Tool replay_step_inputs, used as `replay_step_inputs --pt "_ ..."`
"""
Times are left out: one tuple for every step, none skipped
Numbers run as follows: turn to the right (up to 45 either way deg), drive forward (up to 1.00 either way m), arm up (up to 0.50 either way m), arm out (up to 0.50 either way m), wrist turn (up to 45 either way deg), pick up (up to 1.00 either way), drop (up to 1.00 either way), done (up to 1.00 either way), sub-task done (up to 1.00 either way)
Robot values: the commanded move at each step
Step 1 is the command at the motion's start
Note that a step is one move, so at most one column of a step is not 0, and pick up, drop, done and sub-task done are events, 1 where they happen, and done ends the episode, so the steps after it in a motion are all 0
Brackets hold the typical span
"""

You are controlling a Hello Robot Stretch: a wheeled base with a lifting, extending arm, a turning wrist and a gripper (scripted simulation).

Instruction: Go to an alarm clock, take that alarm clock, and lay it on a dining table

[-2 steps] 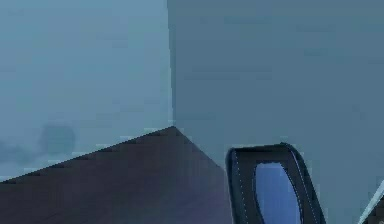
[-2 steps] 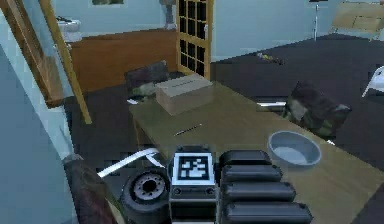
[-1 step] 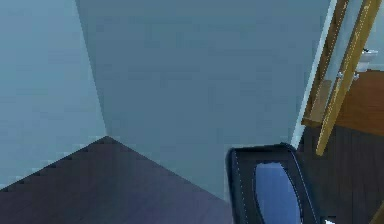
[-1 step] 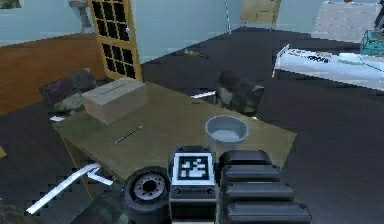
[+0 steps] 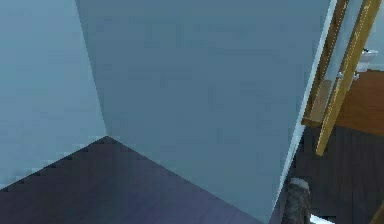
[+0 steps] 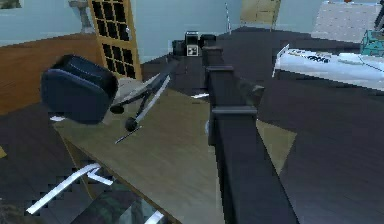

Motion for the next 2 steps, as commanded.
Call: replay_step_inputs --pt "0.0 0.0 0.0 0.0 45.0 0.0 0.0 0.0 0.0" --pt "0.0 0.0 0.0 0.0 45.0 0.0 0.0 0.0 0.0"
